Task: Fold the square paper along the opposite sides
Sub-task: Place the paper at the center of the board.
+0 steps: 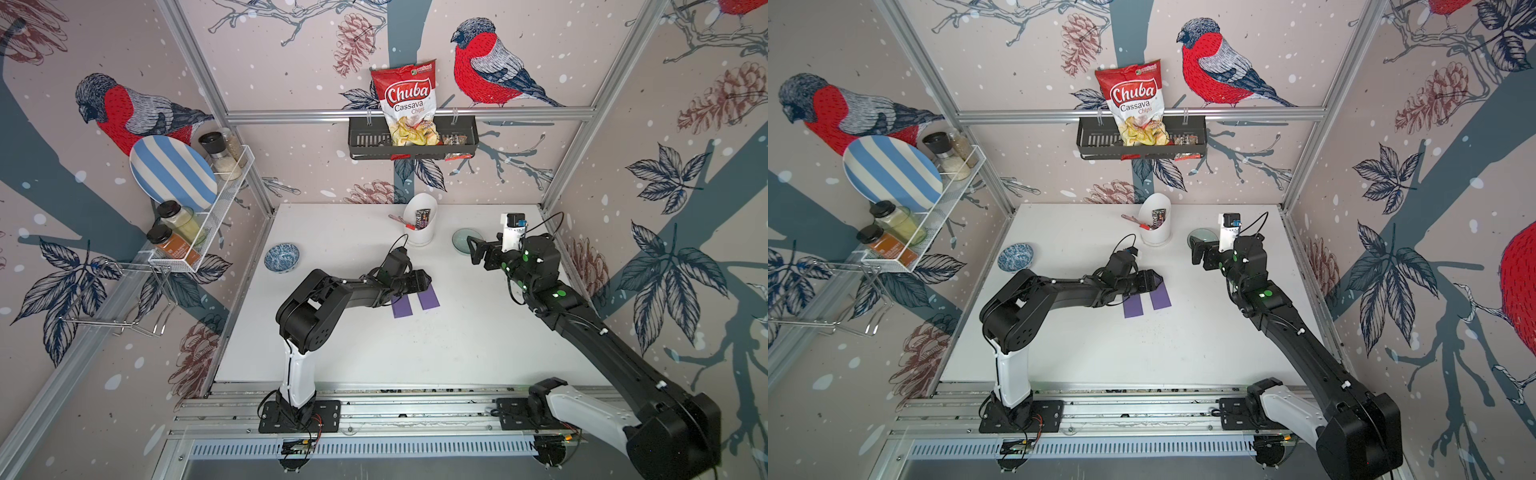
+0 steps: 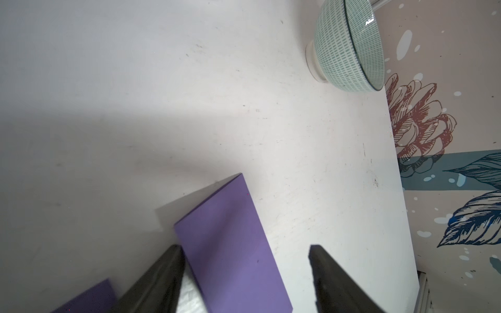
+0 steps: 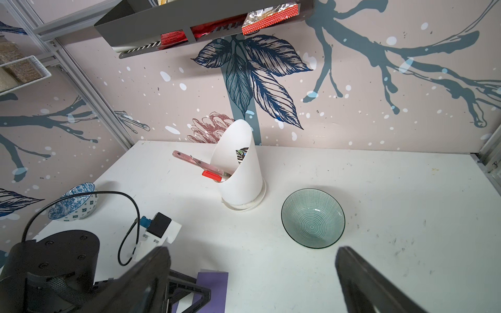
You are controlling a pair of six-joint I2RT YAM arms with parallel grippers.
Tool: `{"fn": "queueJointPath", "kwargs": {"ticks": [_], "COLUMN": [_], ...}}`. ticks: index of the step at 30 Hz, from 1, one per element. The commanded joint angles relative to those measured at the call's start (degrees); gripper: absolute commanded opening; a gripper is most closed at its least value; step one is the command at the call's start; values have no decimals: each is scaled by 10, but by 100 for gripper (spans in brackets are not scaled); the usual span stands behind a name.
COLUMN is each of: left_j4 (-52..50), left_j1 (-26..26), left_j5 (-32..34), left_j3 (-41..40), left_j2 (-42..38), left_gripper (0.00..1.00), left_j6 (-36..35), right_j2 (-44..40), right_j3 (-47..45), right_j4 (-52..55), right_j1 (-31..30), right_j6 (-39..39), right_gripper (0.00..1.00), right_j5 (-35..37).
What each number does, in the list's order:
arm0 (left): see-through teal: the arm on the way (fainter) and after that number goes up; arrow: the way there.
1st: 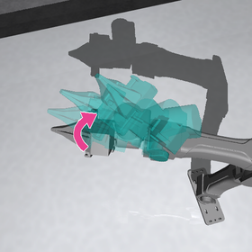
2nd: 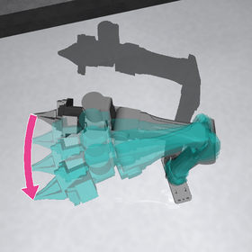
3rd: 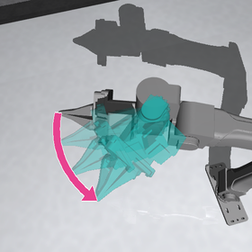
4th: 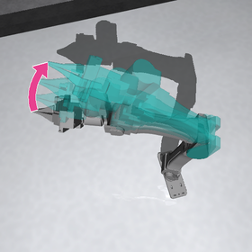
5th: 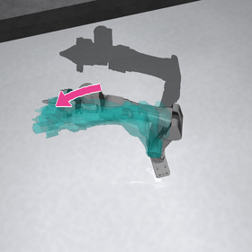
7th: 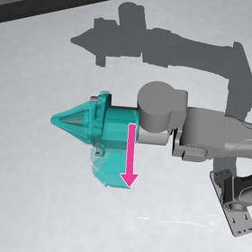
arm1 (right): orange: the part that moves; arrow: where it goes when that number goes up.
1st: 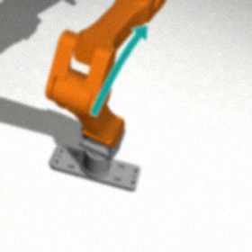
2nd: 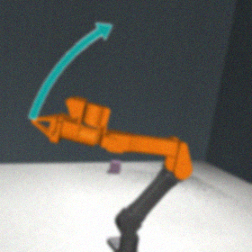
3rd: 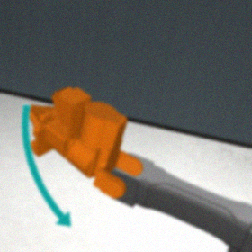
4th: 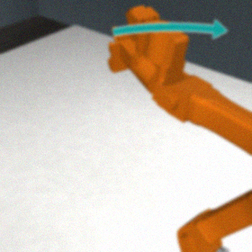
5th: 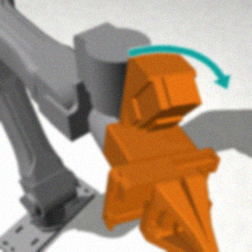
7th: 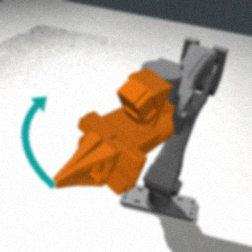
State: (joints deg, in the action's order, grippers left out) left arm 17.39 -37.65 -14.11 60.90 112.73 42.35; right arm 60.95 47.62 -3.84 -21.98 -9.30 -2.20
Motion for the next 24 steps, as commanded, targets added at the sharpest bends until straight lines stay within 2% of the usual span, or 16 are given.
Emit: {"fn": "queueJointPath", "kwargs": {"ticks": [1,2,4,12,15,16,19,21,24], "left_j4": [-65,-80,-111,-197,-192,-181,-102,-39,51], "left_j1": [-4,-5,-7,-8,-7,-7,8,37,110], "left_j5": [44,55,80,206,296,344,434,445,407], "left_j3": [22,33,54,144,150,141,74,11,-107], "left_j2": [-9,-12,-18,-76,-141,-169,-267,-332,-425], "left_gripper": [88,93,96,96,96,96,96,96,96], "left_j6": [-30,-38,-53,-139,-197,-217,-287,-311,-310], "right_j2": [-3,-2,-3,-1,4,5,12,13,15], "right_j3": [1,1,2,-1,-4,-6,-23,-46,-105], "right_j4": [-3,-3,-3,-3,-4,-5,-12,-30,-91], "right_j1": [1,1,2,4,11,16,40,69,120], "right_j6": [-9,-8,-9,-12,-20,-25,-47,-65,-94], "right_gripper": [100,100,100,100,100,100,100,100,100], "right_j5": [-9,-10,-13,-15,21,42,123,159,206]}}
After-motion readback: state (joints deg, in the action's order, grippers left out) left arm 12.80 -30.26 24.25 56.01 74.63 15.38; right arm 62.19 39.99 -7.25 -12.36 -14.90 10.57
